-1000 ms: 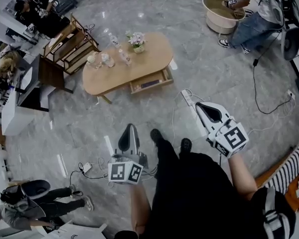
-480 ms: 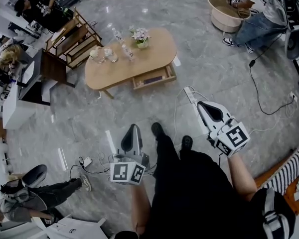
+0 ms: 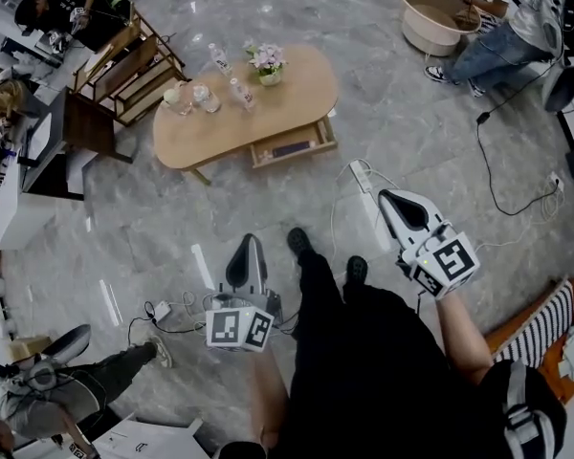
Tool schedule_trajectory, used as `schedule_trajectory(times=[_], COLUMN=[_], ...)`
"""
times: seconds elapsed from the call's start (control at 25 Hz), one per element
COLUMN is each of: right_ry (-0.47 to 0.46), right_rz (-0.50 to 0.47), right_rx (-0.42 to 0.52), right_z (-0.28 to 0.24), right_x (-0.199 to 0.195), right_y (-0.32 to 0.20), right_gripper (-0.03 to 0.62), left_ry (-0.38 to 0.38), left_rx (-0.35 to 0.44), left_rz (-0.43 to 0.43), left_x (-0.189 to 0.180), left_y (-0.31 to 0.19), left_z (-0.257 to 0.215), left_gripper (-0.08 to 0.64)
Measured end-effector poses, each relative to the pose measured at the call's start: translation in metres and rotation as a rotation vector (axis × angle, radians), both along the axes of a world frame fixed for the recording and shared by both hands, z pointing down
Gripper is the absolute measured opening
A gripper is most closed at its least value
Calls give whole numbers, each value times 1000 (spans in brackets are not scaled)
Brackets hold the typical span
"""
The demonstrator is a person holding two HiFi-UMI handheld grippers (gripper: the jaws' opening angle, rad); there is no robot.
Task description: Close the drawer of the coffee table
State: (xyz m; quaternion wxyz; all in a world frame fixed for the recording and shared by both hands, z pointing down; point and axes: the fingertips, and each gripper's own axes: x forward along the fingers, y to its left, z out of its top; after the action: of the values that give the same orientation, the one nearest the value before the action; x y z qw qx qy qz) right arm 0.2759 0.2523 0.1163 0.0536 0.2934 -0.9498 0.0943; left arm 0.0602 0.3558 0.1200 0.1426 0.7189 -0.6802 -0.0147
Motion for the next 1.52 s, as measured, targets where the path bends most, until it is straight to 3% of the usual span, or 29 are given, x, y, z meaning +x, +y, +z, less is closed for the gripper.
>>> schedule_trajectory(times=[0.6, 0.88, 1.28, 1.52], right_ry=[47, 93, 160, 204], right_rz=[62, 131, 206, 207], right_rx=[66, 37, -39, -88], right_z=[-31, -15, 29, 73], right_x=[-137, -175, -178, -182], right_y=[-89, -109, -147, -196], right_gripper=[12, 12, 12, 14], left_ry=[23, 43, 63, 50], left_rx=[48, -5, -125, -192], left_rz=[48, 110, 182, 165], left_x=[-153, -201, -207, -210], left_y=[-97, -132, -175, -210], left_z=[-7, 15, 66, 101], left_gripper=[12, 12, 12, 14])
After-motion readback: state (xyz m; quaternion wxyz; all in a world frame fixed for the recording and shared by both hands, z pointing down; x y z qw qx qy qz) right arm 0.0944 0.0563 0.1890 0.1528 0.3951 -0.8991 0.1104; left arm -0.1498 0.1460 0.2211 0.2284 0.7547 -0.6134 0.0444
